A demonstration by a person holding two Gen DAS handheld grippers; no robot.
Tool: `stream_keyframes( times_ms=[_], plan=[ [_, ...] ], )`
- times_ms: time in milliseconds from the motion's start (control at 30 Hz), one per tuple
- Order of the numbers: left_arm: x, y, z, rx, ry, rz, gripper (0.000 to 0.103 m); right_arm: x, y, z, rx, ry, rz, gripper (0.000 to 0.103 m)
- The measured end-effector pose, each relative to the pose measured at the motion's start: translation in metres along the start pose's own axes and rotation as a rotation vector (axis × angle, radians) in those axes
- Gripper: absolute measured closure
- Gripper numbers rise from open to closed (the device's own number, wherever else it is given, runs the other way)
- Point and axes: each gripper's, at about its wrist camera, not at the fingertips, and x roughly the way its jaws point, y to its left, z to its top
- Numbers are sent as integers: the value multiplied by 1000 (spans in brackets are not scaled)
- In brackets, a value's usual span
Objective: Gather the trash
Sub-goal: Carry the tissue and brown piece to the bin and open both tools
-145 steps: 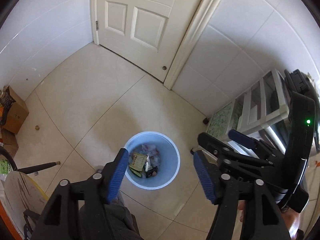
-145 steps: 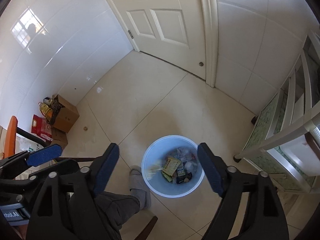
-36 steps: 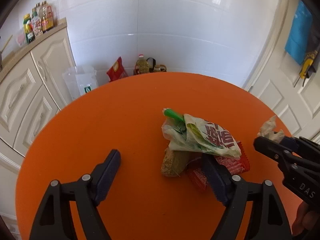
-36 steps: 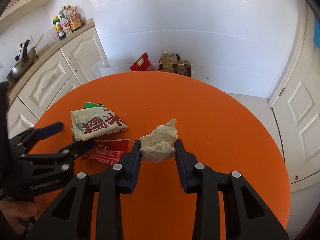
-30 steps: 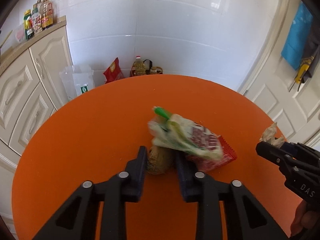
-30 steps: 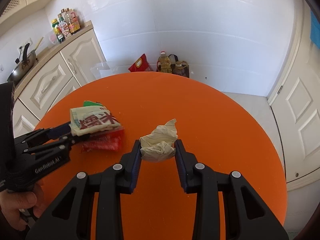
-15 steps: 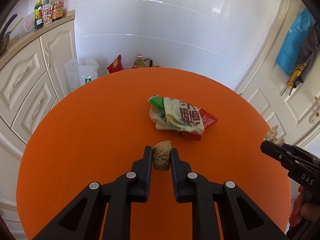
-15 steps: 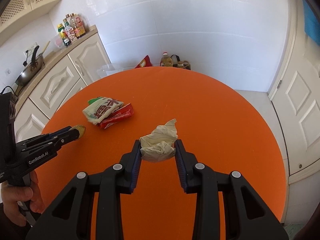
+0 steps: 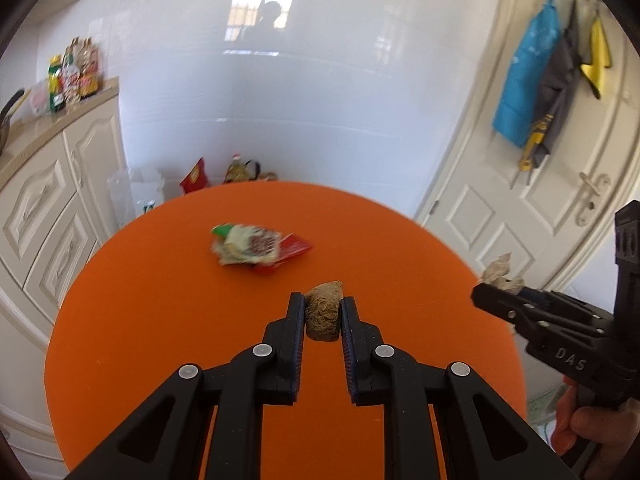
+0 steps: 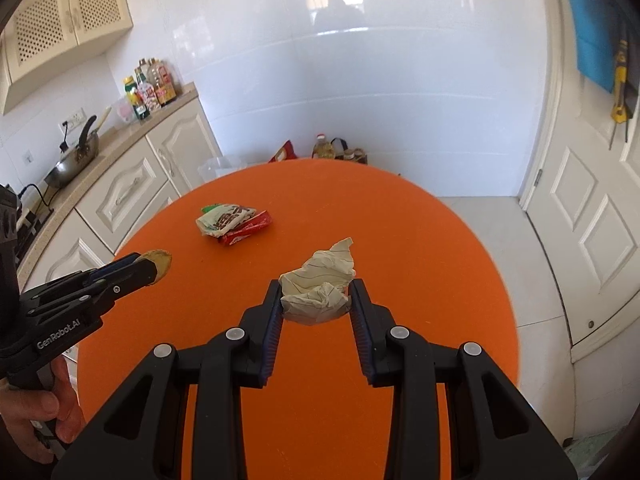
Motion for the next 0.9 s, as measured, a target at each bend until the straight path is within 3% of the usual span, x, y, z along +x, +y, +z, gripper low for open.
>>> stream_keyframes(
  times_ms=[200,367,667,900],
  plan=[
    [-60,-63,-32,85,-56,-91,90,-55,-28,-10,40,-83,-26,70],
    [-86,-121,-44,164,-81,-170,90,-104,-64,-21,90,-153,-74,70],
    [-88,-208,-45,326,-85,-303,90,-186,-159,-65,239,-231,-245,70],
    [-63,-270,-55,425,1,-406,90,-220,-233,-113,376,-220,-366,70]
  ],
)
